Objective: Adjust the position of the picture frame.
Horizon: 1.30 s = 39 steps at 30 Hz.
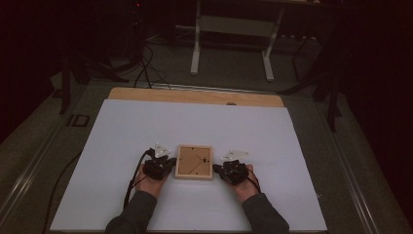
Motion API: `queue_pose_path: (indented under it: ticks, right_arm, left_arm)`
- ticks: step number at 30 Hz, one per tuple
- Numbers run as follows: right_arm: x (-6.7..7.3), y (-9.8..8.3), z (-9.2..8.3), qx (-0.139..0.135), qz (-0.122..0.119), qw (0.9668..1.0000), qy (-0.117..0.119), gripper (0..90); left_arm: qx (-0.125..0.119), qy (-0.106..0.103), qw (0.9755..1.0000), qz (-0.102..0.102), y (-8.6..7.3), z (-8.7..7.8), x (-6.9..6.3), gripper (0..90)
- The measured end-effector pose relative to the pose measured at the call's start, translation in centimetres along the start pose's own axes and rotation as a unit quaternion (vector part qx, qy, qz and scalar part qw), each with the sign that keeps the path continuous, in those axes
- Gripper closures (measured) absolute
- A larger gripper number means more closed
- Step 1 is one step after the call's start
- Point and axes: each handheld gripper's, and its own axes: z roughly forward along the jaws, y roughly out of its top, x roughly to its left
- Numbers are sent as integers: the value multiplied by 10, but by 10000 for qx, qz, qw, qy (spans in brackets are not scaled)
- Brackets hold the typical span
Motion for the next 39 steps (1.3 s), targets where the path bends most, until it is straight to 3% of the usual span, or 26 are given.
queue_pose_path:
  ticks: [9,16,21,24,29,39]
  right_arm:
    - [-2,4,3,47,40,10000,-36,897]
    - [-4,4,4,46,26,10000,-24,896]
    - [-6,4,0,-45,24,10000,-52,878]
    - [-8,3,-9,-156,53,9998,-79,849]
    - [-10,1,-21,-333,51,9994,-47,818]
    - [-12,-8,-38,-485,41,9988,-80,726]
  left_arm:
    - [24,25,9999,-102,-3,-3,-2,900]
    - [-18,-19,10000,45,-4,-3,0,900]
    - [-76,-19,9999,70,-4,-6,2,834]
    - [-181,-77,9998,77,-4,-12,2,801]
    - [-415,-165,9987,255,-4,-27,1,734]
    - [-716,-383,9964,249,-4,-44,2,634]
